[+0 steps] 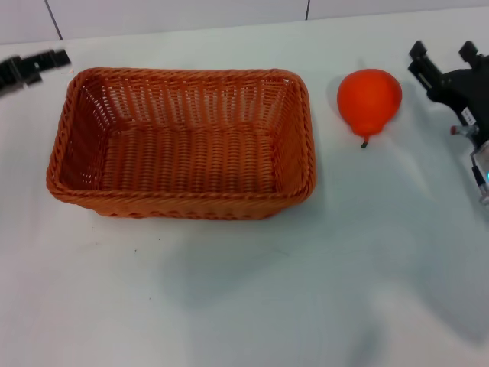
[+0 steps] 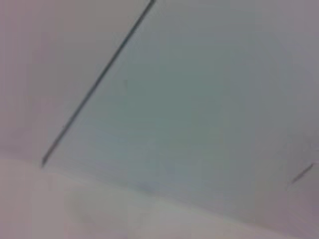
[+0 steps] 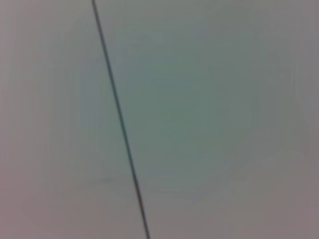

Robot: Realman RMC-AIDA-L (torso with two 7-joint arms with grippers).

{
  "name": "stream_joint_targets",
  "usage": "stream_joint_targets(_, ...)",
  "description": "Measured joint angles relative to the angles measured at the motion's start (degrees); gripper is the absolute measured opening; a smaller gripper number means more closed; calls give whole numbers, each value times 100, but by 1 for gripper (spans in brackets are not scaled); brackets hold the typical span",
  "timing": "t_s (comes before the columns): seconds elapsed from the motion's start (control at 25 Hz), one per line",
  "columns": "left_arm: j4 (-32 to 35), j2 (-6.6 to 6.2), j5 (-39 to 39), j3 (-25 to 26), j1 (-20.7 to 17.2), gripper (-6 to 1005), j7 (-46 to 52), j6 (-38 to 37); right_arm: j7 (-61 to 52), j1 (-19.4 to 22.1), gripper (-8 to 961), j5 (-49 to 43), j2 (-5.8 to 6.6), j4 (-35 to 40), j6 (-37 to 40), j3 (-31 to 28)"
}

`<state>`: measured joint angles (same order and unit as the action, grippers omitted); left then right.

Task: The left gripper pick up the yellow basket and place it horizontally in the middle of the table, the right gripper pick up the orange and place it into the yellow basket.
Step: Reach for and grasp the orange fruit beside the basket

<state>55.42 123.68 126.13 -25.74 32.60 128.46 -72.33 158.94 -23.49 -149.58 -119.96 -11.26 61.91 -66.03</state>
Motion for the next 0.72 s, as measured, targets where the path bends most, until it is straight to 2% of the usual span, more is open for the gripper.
stream_joint_targets(0.16, -63, 19, -816, 15, -12, 763, -929, 372, -160, -73, 944, -2, 13, -5, -294, 234)
stream_joint_targets(0.32, -447, 24, -2192, 47, -127, 762, -2239, 602, -386, -205, 938, -2, 46, -5, -781, 484)
stream_joint_targets(0.72, -1401, 23, -4110, 87, -329, 763, -4419, 650, -449, -617, 923, -1, 63, -12, -1700, 776)
